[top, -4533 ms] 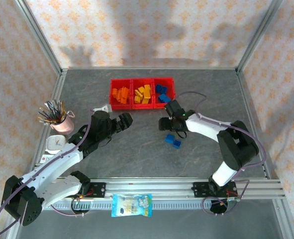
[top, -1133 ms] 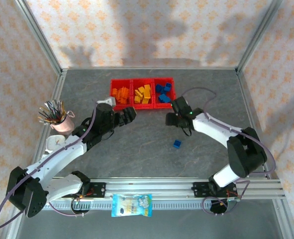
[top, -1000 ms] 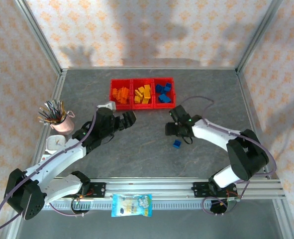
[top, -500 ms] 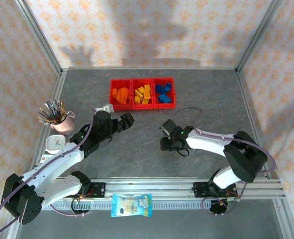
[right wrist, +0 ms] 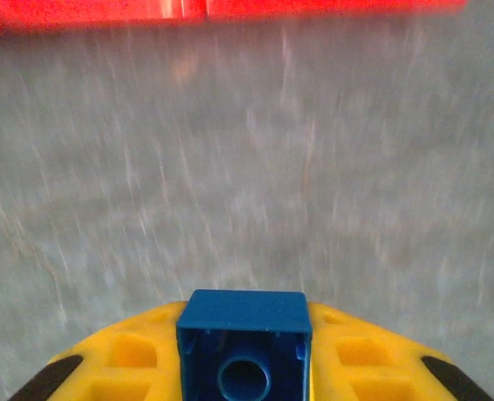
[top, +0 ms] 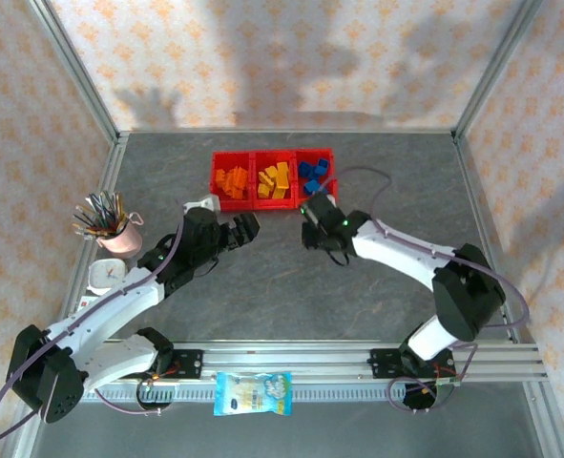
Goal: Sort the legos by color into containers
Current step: Place the lego in the container.
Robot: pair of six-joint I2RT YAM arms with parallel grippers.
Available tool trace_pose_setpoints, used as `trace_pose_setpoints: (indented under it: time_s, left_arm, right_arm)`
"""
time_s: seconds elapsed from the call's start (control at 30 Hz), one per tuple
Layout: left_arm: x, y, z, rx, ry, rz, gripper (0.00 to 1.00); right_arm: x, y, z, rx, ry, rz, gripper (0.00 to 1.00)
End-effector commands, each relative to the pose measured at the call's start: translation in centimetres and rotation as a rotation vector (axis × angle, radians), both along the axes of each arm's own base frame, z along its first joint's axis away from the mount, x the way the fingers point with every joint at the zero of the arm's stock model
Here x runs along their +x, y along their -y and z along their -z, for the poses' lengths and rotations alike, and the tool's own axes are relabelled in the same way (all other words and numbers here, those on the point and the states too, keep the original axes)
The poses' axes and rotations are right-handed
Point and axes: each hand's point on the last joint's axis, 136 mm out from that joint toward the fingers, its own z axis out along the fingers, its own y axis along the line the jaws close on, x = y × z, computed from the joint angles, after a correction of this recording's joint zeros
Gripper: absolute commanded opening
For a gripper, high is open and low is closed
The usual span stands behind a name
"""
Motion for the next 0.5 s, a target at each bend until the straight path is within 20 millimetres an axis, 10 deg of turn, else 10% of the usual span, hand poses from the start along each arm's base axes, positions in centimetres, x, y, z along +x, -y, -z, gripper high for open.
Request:
trace_pose_setpoints:
  time_s: [0.0,0.27,0.47]
  left_arm:
    - [1.7,-0.1,-1.9,0.036,0.059,-0.018,0.99]
    - [4.8,-0.4,-2.7,0.031,0.094,-0.064,0.99]
    - [6.2,-3.2,-3.1,0.072,0.124,-0.148,0.99]
  right_arm:
    - [5.3,1.8,-1.6,-0.081,0.1,0.069,0.28]
    - [17.3,2.0,-1.7,-0.089,0.206,0.173,0.32]
    - [20.9,1.7,-4.9,-0.114,0.266,0.165,0.7]
